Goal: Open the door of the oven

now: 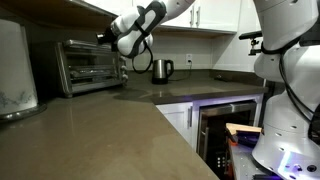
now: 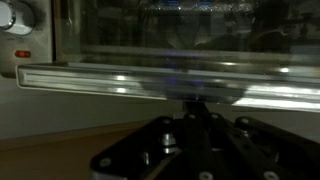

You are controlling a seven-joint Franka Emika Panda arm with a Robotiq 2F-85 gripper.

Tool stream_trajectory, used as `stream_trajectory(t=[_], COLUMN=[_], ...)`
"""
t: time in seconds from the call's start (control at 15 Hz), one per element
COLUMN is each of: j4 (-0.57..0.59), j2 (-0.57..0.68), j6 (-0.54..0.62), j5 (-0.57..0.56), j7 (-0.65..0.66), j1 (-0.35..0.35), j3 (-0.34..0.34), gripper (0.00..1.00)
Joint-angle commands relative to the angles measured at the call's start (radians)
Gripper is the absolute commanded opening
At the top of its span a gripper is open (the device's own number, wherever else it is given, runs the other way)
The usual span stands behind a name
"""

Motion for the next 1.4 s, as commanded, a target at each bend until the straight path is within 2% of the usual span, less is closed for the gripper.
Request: stream_trajectory(t=[0.0,0.73,1.33], j4=[-0.099,-0.267,-0.355], j2=[0.052,0.117,0.124], j6=[0.000,0.000,0.001], j5=[-0.012,0.012,0.010], j7=[-0.018,-0.025,-0.021], j1=[0.039,0.290,0.433], j3=[-0.009,-0.237,-0.370], gripper=[0.06,0.06,0.06])
